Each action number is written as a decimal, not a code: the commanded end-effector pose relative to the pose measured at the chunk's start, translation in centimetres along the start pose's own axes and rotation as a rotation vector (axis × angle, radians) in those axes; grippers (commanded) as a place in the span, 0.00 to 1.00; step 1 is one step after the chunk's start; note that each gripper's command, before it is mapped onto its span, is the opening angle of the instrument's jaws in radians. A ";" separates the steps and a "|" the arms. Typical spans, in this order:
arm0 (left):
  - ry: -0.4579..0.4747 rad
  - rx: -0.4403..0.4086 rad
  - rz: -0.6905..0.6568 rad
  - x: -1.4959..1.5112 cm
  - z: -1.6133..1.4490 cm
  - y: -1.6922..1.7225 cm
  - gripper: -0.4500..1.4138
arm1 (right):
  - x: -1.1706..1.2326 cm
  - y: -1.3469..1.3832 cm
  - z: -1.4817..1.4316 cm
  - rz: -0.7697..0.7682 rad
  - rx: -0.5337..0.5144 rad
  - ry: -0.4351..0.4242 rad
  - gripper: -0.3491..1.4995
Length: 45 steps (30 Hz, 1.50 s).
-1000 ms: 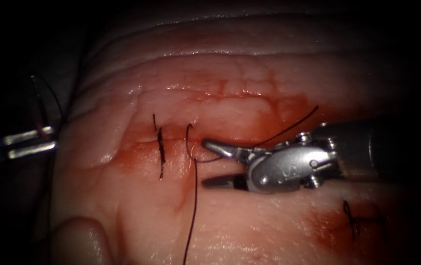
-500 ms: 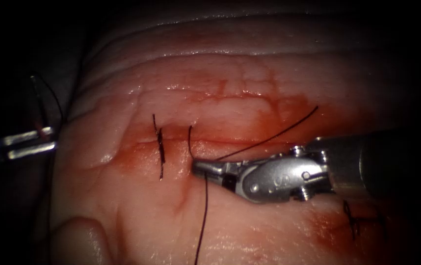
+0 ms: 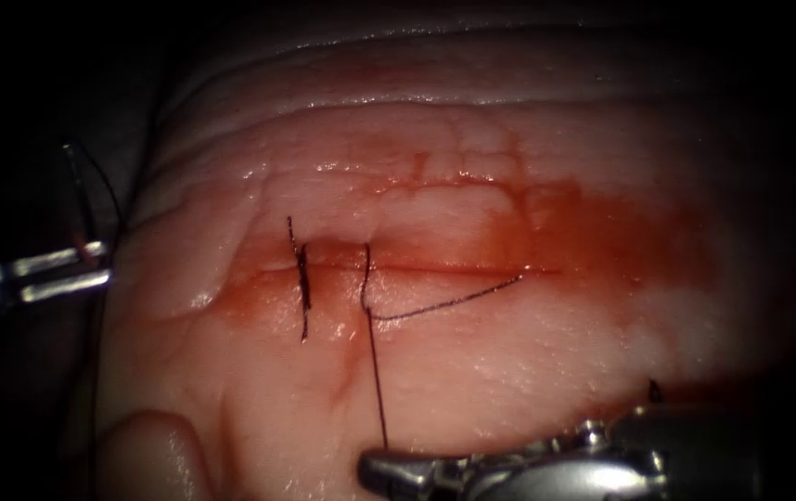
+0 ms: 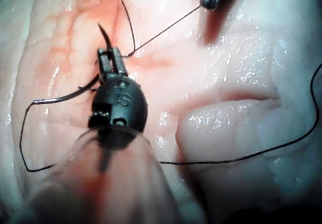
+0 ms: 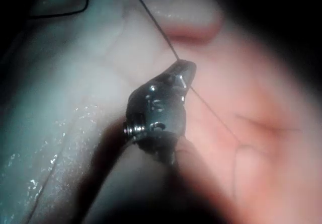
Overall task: Wound Closure
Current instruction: Use the right tool to pull the suture through the wound.
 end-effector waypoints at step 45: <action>-0.001 -0.005 -0.004 -0.04 0.08 0.04 0.00 | -1.08 0.63 0.62 -0.101 -0.082 -0.003 0.00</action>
